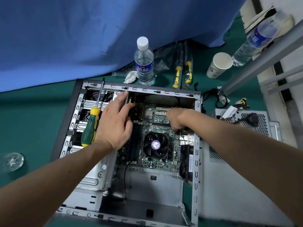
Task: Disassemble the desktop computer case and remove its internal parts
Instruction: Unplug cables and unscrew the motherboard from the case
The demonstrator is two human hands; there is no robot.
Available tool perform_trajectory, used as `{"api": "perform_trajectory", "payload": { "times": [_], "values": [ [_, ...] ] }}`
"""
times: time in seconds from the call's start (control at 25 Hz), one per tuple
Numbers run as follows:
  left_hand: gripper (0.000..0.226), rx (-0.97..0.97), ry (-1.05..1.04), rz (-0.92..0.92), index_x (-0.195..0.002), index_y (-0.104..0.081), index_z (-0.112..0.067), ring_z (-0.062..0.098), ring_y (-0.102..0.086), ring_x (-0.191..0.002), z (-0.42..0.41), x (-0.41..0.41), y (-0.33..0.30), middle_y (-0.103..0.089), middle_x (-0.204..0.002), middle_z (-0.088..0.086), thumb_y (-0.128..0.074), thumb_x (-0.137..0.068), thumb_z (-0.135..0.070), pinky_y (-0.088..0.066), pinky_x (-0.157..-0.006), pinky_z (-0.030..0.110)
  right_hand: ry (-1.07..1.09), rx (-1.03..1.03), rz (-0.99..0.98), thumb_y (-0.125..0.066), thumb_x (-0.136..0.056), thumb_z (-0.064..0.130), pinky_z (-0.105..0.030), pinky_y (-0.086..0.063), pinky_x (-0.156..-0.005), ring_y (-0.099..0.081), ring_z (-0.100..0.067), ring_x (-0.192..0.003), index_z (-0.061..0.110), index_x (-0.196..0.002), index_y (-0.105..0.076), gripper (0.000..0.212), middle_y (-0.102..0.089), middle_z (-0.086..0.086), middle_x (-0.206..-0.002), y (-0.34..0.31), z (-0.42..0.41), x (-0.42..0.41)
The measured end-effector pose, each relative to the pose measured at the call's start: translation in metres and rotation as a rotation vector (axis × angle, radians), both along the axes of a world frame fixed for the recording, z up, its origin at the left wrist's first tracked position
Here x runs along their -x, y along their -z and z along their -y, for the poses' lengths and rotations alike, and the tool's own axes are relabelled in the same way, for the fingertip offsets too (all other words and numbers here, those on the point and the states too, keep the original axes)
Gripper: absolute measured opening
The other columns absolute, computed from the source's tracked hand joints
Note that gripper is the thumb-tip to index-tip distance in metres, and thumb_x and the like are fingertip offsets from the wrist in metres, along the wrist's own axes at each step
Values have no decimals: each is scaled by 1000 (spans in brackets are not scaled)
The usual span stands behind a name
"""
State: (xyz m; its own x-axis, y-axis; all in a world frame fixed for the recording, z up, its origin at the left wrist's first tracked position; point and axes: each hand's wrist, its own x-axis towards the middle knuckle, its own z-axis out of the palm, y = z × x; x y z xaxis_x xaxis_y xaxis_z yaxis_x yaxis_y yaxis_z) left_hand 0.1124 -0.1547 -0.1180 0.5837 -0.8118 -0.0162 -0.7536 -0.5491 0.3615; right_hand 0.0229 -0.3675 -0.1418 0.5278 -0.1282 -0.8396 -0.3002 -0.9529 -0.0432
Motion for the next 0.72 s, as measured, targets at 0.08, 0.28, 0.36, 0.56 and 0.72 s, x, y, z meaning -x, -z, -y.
{"api": "perform_trajectory", "payload": {
  "times": [0.08,0.28,0.36,0.56,0.72],
  "values": [
    [52,0,2,4,-131,-54,-13,25,-26,-143,0,0,0,-27,-157,6,-41,-82,-26,-21,-116,38,22,2,-11,-64,-89,10,-23,-45,-58,-56,-17,-77,-1,-106,-60,21,-57,-9,-97,2,-1,0],
    [52,5,6,12,-129,-55,-13,25,-26,-143,0,-1,2,-28,-157,6,-39,-82,-28,-21,-116,38,103,-27,-59,-64,-88,10,-24,-45,-55,-57,-19,-73,-3,-108,-60,23,-59,-9,-94,5,3,-2],
    [52,1,4,9,-129,-55,-14,25,-26,-143,0,-2,3,-28,-157,6,-38,-82,-28,-22,-116,39,159,-49,-74,-64,-87,7,-25,-47,-51,-60,-18,-67,-3,-106,-59,22,-62,-10,-92,6,3,-2],
    [52,6,7,12,-128,-56,-13,25,-26,-143,0,-1,4,-28,-157,6,-38,-81,-29,-20,-115,36,248,-80,-106,-60,-87,4,-22,-44,-40,-59,-19,-59,-4,-102,-57,17,-61,-10,-85,6,4,-3],
    [52,9,2,10,-128,-56,-13,25,-25,-143,0,-1,4,-28,-157,6,-38,-81,-30,-20,-115,36,163,-36,-33,-75,-82,12,-27,-56,-70,-65,-21,-80,-2,-105,-59,32,-63,-7,-94,5,0,2]
  ]
}}
